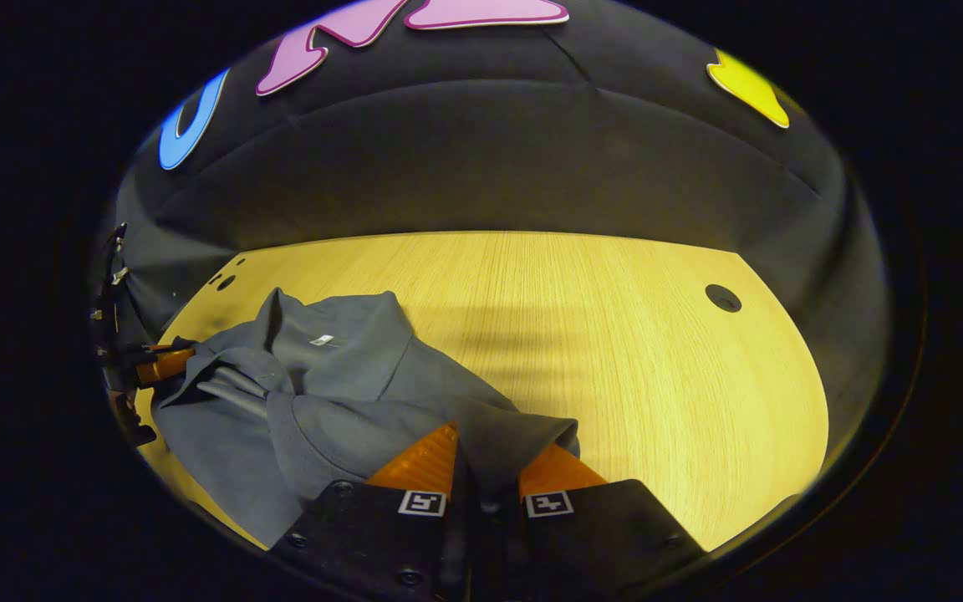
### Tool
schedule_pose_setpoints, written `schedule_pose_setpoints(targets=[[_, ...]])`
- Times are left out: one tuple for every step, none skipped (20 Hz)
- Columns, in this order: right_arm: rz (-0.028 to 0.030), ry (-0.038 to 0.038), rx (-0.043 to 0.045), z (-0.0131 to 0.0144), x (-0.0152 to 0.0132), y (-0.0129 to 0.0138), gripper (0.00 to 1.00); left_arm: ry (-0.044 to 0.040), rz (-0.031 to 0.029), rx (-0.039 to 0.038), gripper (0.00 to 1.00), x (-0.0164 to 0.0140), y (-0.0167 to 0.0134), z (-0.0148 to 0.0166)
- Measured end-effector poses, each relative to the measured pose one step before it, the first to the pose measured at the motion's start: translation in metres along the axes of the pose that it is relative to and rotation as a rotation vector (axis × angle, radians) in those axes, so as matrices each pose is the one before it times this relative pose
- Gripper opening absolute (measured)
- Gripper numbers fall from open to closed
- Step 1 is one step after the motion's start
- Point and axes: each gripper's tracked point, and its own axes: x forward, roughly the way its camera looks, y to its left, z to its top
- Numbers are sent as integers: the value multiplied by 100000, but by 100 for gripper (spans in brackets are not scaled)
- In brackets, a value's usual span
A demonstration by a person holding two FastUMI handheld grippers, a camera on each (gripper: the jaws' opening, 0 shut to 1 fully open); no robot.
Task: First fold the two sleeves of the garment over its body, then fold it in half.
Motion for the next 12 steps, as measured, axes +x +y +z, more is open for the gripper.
schedule_pose_setpoints(targets=[[-1005,428,289,-13,29,-283,23,139,-267,322,19,-105,30,26],[-1202,273,439,6,-373,-425,28,542,-467,876,25,-207,-21,-72],[-962,425,1165,3,-212,-322,41,470,223,1315,28,-221,93,35],[-361,133,1445,26,-358,-157,55,158,308,1113,37,-226,24,48],[193,-293,1777,272,-425,-25,69,-224,416,712,47,-298,122,212],[315,-692,1503,232,-374,28,74,-287,-142,334,58,-426,-51,146],[68,-916,1002,414,-659,37,92,-773,48,351,68,-424,-14,304],[-146,-1405,386,464,-754,3,95,-1063,514,404,78,-623,191,228],[-88,-1308,-18,557,-704,29,98,-1206,5,52,87,-630,-26,426],[-130,-1522,258,503,-974,110,98,-1327,-526,-130,94,-755,-187,368],[79,-1373,282,498,-831,163,99,-1257,-718,99,95,-778,-216,471],[182,-1915,406,658,-1213,220,99,-1844,-579,246,96,-953,-157,577]])
